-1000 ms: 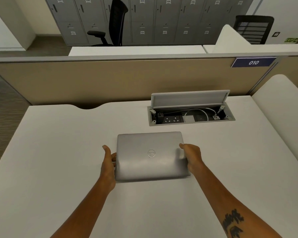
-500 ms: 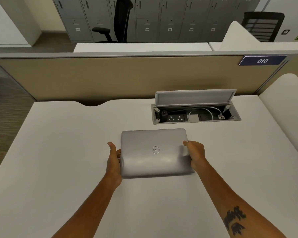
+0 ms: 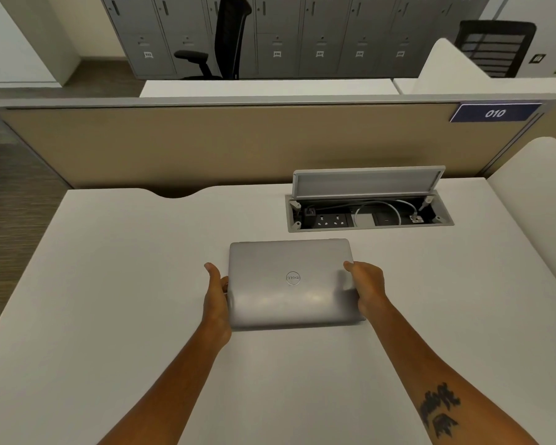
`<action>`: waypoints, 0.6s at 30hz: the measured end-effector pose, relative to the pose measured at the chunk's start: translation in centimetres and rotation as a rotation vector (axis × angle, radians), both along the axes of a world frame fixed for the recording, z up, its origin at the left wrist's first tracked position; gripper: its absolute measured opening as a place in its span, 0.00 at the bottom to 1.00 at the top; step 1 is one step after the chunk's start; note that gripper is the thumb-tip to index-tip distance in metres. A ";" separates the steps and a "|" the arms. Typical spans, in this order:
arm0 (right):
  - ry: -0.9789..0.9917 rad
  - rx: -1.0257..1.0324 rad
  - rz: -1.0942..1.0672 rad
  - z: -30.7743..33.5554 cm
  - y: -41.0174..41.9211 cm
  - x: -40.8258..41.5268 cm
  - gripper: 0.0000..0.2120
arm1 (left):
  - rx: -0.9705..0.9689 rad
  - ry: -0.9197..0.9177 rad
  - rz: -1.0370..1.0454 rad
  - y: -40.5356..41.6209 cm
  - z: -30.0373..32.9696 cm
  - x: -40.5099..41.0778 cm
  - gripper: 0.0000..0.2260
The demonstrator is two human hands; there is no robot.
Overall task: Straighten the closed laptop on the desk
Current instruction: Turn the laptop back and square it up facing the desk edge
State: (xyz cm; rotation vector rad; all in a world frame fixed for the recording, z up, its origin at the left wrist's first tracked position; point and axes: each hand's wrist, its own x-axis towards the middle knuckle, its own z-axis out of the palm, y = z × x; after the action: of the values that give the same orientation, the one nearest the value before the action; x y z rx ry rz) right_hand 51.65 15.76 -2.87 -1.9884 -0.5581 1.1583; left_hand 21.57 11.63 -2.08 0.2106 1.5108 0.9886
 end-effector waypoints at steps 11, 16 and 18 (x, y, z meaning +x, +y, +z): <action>0.002 0.009 0.020 -0.6 -0.3 0.1 0.07 | 0.009 0.009 -0.029 -0.1 0.0 0.2 0.37; -0.007 0.015 0.053 -0.6 -0.5 0.2 0.08 | 0.018 -0.001 -0.051 -0.3 0.3 0.1 0.41; -0.008 0.019 0.063 -0.9 -0.4 0.2 0.06 | 0.027 0.003 -0.060 -0.4 0.3 0.1 0.42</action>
State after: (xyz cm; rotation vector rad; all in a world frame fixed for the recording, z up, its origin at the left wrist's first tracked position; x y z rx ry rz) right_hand 51.88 15.32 -3.72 -1.9730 -0.6372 1.1793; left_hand 21.64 11.27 -1.78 0.2751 1.4866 0.9615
